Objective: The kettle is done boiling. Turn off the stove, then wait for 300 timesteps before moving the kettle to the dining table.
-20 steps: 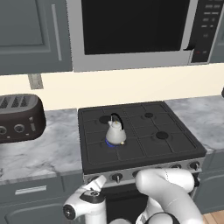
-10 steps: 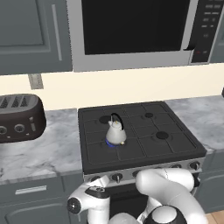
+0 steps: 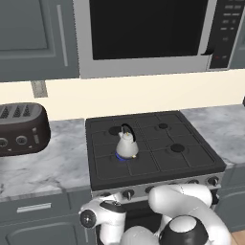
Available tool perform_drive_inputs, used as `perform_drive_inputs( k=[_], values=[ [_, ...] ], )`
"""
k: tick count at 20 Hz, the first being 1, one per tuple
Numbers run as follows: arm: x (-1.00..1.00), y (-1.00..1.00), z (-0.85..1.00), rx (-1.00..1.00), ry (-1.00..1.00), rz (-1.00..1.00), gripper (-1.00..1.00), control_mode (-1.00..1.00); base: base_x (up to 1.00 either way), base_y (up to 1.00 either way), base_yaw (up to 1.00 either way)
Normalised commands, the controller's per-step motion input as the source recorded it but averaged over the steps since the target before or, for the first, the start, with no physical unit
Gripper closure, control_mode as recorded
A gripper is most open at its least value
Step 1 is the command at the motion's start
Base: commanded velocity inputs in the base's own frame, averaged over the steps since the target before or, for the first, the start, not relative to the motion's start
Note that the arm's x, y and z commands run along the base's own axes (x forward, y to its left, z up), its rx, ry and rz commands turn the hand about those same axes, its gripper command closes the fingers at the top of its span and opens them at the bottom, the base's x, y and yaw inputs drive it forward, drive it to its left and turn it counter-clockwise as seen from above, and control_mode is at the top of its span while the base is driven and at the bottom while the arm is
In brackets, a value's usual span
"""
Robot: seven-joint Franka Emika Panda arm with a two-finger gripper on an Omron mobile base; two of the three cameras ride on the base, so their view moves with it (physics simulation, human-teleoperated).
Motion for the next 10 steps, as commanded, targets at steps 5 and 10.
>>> perform_drive_inputs(
  k=[5,10],
  values=[
    [0.0,-0.24,-0.06,0.18,0.0,-0.06,1.0,-1.0,0.0,0.0,0.0],
    [0.0,-0.24,-0.08,0.15,0.01,-0.06,1.0,-1.0,0.0,0.0,0.0]
  ],
)
